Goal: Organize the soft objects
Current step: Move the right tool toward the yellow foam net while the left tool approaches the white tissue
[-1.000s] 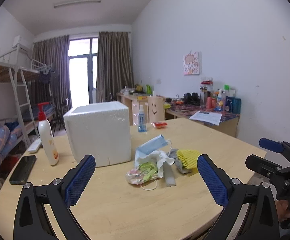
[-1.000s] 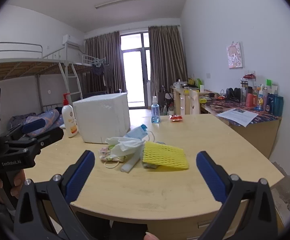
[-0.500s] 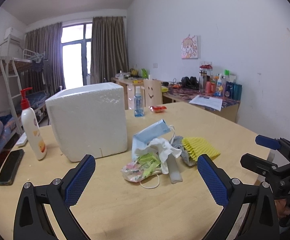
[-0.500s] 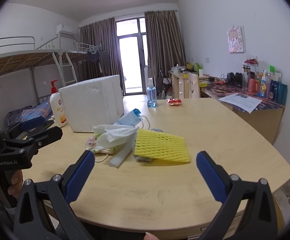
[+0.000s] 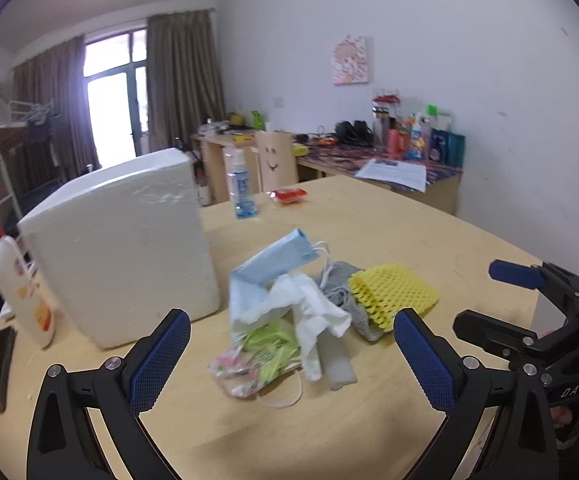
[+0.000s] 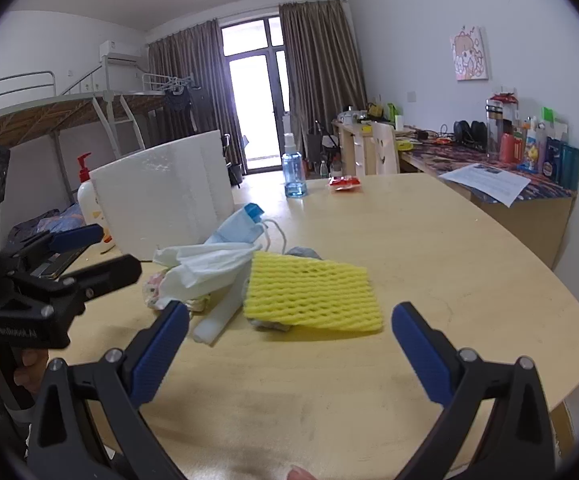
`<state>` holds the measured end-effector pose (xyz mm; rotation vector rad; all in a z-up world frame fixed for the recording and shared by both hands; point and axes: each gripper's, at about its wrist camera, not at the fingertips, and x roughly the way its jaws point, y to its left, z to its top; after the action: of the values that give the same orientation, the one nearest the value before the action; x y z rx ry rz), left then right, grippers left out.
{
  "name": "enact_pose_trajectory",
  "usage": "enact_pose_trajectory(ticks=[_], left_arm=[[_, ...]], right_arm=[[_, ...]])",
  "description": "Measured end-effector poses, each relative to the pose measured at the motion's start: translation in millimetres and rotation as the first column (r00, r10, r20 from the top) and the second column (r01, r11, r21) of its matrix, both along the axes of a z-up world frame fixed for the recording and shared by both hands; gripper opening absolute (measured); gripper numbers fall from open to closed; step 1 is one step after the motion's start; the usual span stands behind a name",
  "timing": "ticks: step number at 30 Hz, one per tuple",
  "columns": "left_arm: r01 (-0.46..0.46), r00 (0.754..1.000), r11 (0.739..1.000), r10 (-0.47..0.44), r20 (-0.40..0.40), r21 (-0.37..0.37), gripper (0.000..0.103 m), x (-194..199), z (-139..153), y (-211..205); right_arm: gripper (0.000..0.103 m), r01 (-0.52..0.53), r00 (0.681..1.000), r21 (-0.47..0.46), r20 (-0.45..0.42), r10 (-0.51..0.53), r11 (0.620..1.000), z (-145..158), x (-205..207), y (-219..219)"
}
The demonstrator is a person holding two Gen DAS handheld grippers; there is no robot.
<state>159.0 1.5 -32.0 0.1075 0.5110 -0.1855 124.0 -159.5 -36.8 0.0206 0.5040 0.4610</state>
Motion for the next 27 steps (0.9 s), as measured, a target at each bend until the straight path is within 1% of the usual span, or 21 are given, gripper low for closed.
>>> enact_pose_trajectory(ticks=[5, 12, 14, 16, 17, 18, 19, 20, 22, 23, 24, 25, 27], left_arm=[[0.005, 1.0, 1.0, -0.005, -0.023, 0.007, 0.102, 19, -1, -3], [0.013, 0.994, 1.0, -0.012, -0.112, 0.008, 0.102, 48, -15, -6], [0.016, 0.993, 1.0, -0.014, -0.119, 0.017, 0.101, 53, -16, -7], [0.017, 0.992, 0.999, -0.012, -0.126, 0.039, 0.094, 58, -19, -8], [0.02, 0.99, 0.999, -0.013, -0.138, 0.047, 0.093, 62, -21, -7], [0.02, 0.988, 0.999, -0.012, -0.154, 0.05, 0.089, 66, -23, -7], [0.019, 0.986, 0.999, -0.011, -0.168, 0.046, 0.082, 69, -24, -5], [0.019, 0.984, 0.999, -0.012, -0.179, 0.035, 0.078, 71, -26, -3], [0.024, 0.978, 0.999, -0.019, -0.208, 0.022, 0.065, 75, -30, 1], [0.026, 0.977, 0.999, -0.022, -0.214, 0.019, 0.062, 76, -31, 2], [0.029, 0.975, 0.999, -0.024, -0.222, 0.021, 0.053, 75, -33, 2], [0.039, 0.973, 0.999, -0.034, -0.23, 0.018, 0.047, 75, -34, 2], [0.064, 0.972, 0.998, -0.061, -0.225, 0.003, 0.046, 73, -33, 2]], right_arm=[[0.102, -0.006, 1.0, -0.022, -0.011, 0.006, 1.0, -1, 10, 3], [0.102, -0.009, 0.999, -0.052, -0.054, 0.007, 0.999, -12, 28, 4], [0.103, -0.008, 0.998, -0.05, -0.069, 0.004, 0.999, -15, 32, 3], [0.103, -0.009, 0.997, -0.047, -0.082, 0.005, 0.999, -18, 35, 3], [0.102, -0.009, 0.996, -0.046, -0.088, 0.005, 0.999, -18, 36, 4], [0.102, -0.011, 0.996, -0.044, -0.091, 0.007, 0.999, -19, 36, 5], [0.103, -0.018, 0.996, -0.045, -0.093, 0.013, 0.999, -20, 36, 6], [0.103, -0.02, 0.995, -0.047, -0.095, 0.016, 0.999, -20, 37, 7], [0.103, -0.025, 0.995, -0.053, -0.1, 0.02, 0.998, -22, 40, 9], [0.102, -0.026, 0.994, -0.056, -0.105, 0.02, 0.998, -23, 41, 11], [0.102, -0.026, 0.994, -0.057, -0.11, 0.02, 0.998, -24, 43, 11], [0.103, -0.024, 0.993, -0.058, -0.118, 0.017, 0.998, -26, 45, 11], [0.102, -0.036, 0.991, -0.051, -0.133, 0.029, 0.998, -27, 49, 12]])
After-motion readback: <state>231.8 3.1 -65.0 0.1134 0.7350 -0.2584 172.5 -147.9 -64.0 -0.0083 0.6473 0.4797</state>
